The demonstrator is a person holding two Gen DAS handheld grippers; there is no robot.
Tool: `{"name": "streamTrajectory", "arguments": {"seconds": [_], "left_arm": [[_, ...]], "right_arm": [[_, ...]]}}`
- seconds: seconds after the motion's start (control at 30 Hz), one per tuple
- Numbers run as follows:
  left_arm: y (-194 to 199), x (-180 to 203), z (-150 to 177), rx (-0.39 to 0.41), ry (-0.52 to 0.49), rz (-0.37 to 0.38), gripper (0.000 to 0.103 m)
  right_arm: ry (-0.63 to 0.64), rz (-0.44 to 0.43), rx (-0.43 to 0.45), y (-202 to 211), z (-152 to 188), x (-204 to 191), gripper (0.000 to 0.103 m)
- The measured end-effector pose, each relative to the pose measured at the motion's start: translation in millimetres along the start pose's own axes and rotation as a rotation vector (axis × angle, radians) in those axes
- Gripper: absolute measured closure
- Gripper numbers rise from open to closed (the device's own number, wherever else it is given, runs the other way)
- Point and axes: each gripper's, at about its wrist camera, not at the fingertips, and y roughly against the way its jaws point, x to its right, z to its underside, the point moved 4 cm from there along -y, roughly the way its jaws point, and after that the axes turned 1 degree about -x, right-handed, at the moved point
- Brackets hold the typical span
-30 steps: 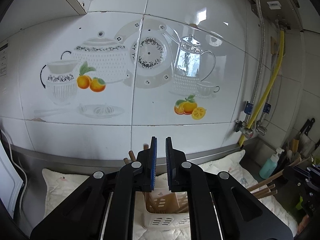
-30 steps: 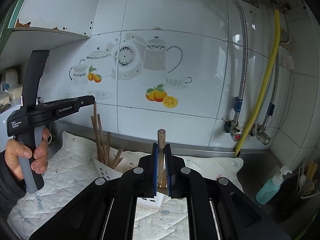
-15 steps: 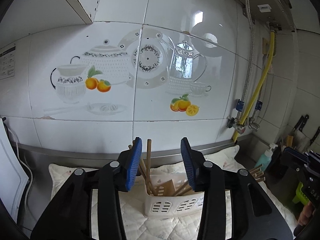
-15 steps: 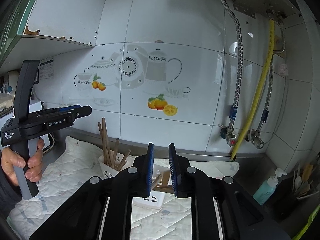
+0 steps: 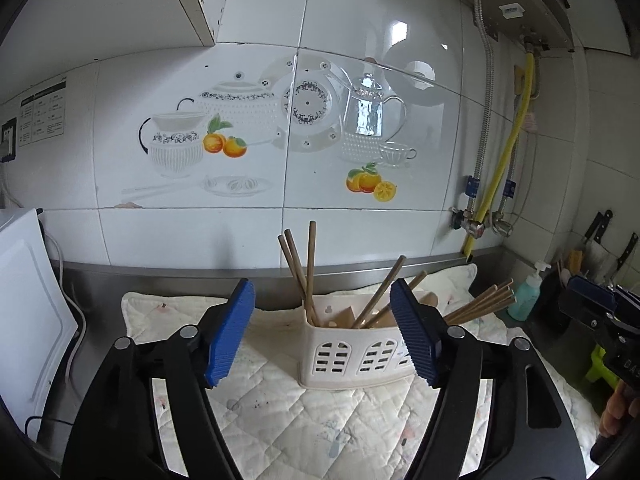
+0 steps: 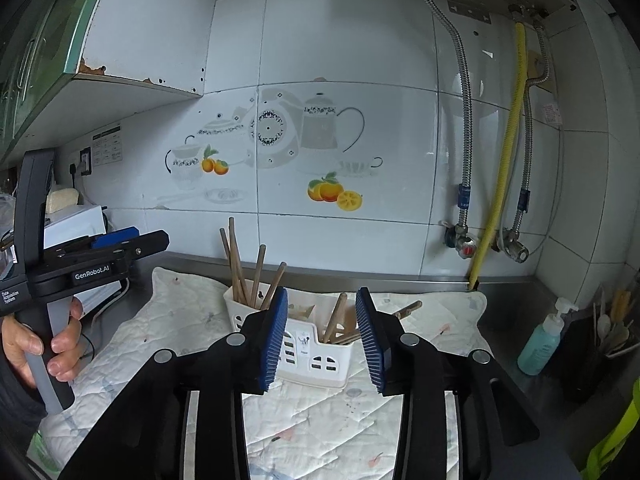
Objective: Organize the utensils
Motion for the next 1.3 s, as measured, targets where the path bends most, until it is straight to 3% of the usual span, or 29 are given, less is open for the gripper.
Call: {"name": "streamTrajectory", "arguments": {"seconds": [0.33,0.47,0.73,0.93,1.3], "left_arm": [[26,-6,36,-0.022,-0.021,-0.048,0.007],[33,-10,48,-0.028,-0.020,-0.063,0.005],[37,-20,71,-0.065,0.011,-0.093,0.005],[43,-25,82,-0.070,0.001,-0.149,0.005],[55,-26,94,-0.087,-0.001,-0.181,0.005]], "right_arm": [[0.011,0.011,-0.020,18,33,-15,0.046],[0.025,0.035,-0.027,22,45,-20,0.033],[0.012,0.048,-0.079,19,68,-23,0.017],[0.023,0.063,-0.111,13,80,-23,0.012],[0.013,0.064,-0.147,7,93,-20,0.010]]}}
